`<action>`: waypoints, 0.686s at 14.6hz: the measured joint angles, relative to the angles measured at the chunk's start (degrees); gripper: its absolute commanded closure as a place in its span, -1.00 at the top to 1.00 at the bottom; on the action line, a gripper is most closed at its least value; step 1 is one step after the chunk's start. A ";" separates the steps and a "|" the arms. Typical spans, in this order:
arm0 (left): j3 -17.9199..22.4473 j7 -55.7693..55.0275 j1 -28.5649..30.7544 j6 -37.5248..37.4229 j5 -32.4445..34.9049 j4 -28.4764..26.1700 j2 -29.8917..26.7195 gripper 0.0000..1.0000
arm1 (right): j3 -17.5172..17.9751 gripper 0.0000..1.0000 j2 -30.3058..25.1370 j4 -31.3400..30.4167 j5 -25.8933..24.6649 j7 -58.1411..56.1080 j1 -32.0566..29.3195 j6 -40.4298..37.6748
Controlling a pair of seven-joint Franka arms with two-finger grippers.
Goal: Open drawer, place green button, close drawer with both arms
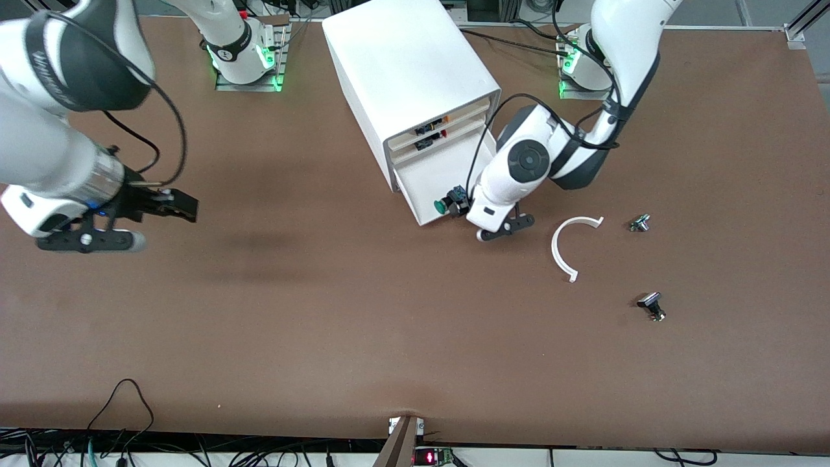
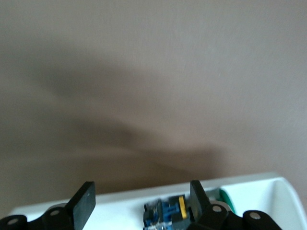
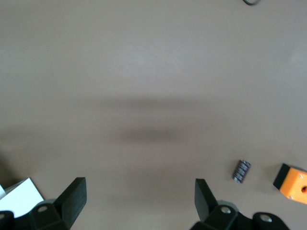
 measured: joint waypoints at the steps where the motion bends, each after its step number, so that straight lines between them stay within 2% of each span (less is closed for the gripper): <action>1: -0.22 -0.61 -0.30 1.38 0.64 -1.07 -0.11 0.77 | 1.92 1.00 -1.89 -1.73 -0.01 -0.10 -2.70 -0.05; 4: -0.01 -3.39 -0.22 1.93 6.23 -1.59 -0.69 0.77 | 7.59 1.00 -8.71 -9.42 -0.07 -0.11 -9.99 1.86; 8: 0.21 -7.42 0.01 1.94 10.60 -1.79 -0.71 0.76 | 11.34 1.00 -19.49 -22.08 -1.49 0.07 -14.08 6.38; 10: 0.17 -8.14 -0.09 1.94 11.04 -1.99 -0.70 0.77 | 12.44 1.00 -22.94 -25.19 -3.03 0.66 -14.40 6.84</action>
